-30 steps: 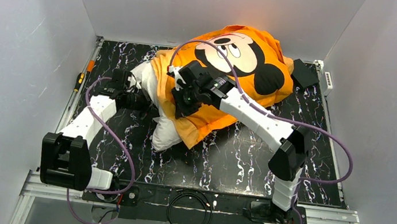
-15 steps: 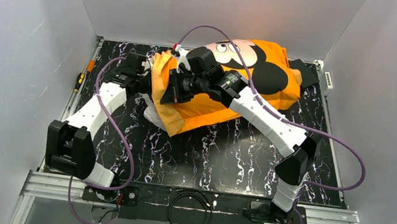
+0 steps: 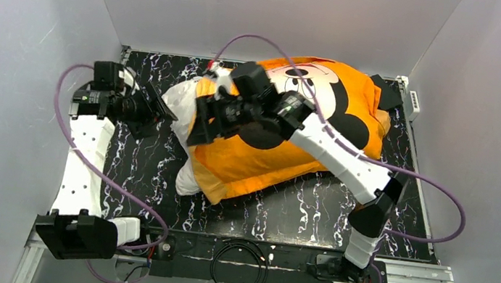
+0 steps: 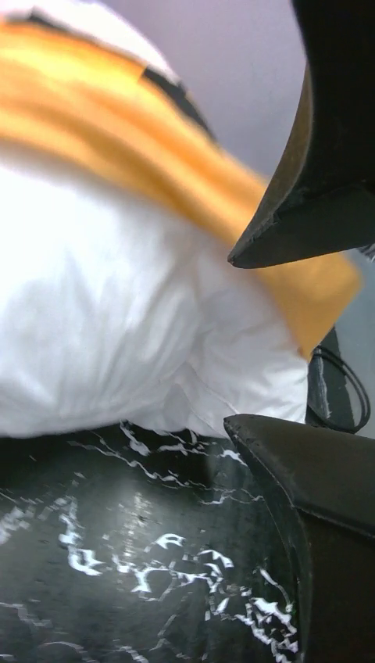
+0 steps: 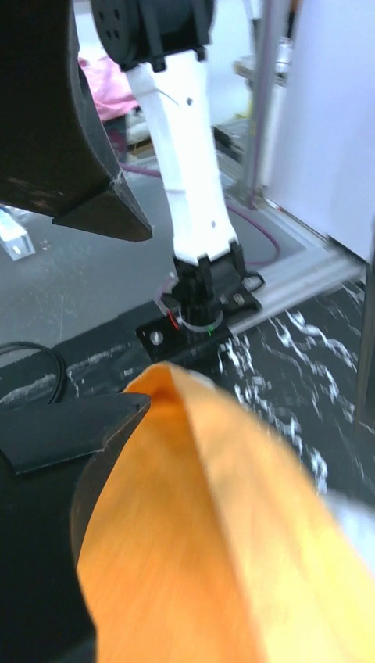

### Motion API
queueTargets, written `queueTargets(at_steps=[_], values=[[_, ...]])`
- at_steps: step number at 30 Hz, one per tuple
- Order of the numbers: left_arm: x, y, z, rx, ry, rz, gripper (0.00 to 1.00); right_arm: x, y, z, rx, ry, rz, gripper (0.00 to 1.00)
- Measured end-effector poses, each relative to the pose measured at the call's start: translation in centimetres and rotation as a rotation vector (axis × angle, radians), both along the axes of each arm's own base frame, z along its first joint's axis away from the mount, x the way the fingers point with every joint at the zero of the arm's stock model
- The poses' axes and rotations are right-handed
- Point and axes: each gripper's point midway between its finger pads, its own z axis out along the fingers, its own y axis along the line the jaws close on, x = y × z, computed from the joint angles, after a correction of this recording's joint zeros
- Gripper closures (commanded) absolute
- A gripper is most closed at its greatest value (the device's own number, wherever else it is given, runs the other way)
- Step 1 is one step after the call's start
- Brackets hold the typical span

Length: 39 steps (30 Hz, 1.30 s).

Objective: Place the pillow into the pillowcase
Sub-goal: Stuff the pillow into the pillowcase.

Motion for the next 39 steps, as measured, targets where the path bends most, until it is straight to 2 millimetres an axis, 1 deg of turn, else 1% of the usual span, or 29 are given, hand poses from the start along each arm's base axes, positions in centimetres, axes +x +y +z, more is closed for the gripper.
queueTargets(at_steps=[1,2,4,6,7,8,9,10,11,13,16,19,20,21,23,24,25,28,31,33,34,35,36,39], values=[[0.1,0.2,1.5,0.013,-0.038,-0.004,0.33,1.3,-0.8,0.1,0.0,-0.005,-0.031,0.19],[0.4,0.2,3.4,0.023,-0.089,-0.014,0.33,3.0,-2.0,0.2,-0.003,-0.009,-0.077,0.18],[1.2,-0.1,6.5,0.032,-0.179,-0.033,0.33,6.3,-4.6,0.1,-0.01,-0.009,-0.17,0.18],[1.9,-0.6,8.6,0.033,-0.23,-0.056,0.33,9.5,-7.5,-0.1,-0.021,0.003,-0.273,0.17],[2.7,-1.0,9.7,0.041,-0.257,-0.077,0.33,11.4,-9.2,-0.3,-0.028,0.009,-0.333,0.17],[3.3,-1.5,10.4,0.045,-0.275,-0.098,0.33,12.4,-10.3,-0.5,-0.034,0.013,-0.371,0.16],[4.0,-2.6,10.9,0.054,-0.286,-0.139,0.33,13.2,-11.4,-0.8,-0.044,0.02,-0.405,0.16],[4.8,-3.8,11.3,0.066,-0.297,-0.184,0.33,13.7,-12.2,-1.2,-0.055,0.028,-0.428,0.16],[5.6,-5.3,11.5,0.075,-0.301,-0.234,0.33,13.9,-12.7,-1.5,-0.065,0.038,-0.441,0.16],[7.2,-8.0,11.3,0.11,-0.298,-0.316,0.33,13.7,-13.2,-2.4,-0.086,0.058,-0.448,0.16],[9.6,-11.4,9.8,0.205,-0.28,-0.406,0.34,13.0,-13.7,-3.7,-0.118,0.09,-0.45,0.15],[11.5,-13.1,7.1,0.34,-0.245,-0.445,0.35,12.1,-14.3,-4.8,-0.14,0.121,-0.454,0.15],[11.8,-13.3,6.3,0.377,-0.23,-0.448,0.36,11.9,-14.5,-4.9,-0.142,0.127,-0.455,0.15],[12.1,-13.3,5.2,0.421,-0.207,-0.452,0.41,11.7,-14.6,-5.0,-0.145,0.133,-0.456,0.15],[12.7,-12.9,3.5,0.494,-0.168,-0.446,0.55,11.3,-14.8,-5.2,-0.148,0.14,-0.455,0.15],[14.1,-11.6,2.0,0.593,-0.136,-0.409,0.97,11.1,-15.0,-5.3,-0.149,0.144,-0.455,0.15],[14.2,-11.5,2.0,0.599,-0.135,-0.405,1.0,11.1,-15.0,-5.3,-0.149,0.144,-0.455,0.15],[14.7,-10.4,2.6,0.634,-0.148,-0.365,1.0,10.9,-15.2,-6.1,-0.161,0.153,-0.456,0.14],[14.7,-9.2,3.6,0.626,-0.166,-0.322,1.0,10.6,-15.7,-7.8,-0.2,0.175,-0.461,0.14],[14.4,-8.1,3.9,0.591,-0.168,-0.286,1.0,10.4,-16.0,-8.9,-0.224,0.193,-0.463,0.14],[14.1,-7.1,4.0,0.572,-0.165,-0.263,1.0,10.3,-16.1,-9.2,-0.231,0.199,-0.464,0.14],[13.8,-5.8,4.0,0.561,-0.157,-0.232,1.0,10.2,-16.1,-9.4,-0.236,0.202,-0.463,0.14],[13.4,-4.0,3.9,0.545,-0.144,-0.19,1.0,10.2,-16.2,-9.5,-0.24,0.204,-0.463,0.14],[11.8,2.4,3.1,0.473,-0.095,-0.018,1.0,10.2,-16.2,-9.9,-0.248,0.204,-0.458,0.13]])
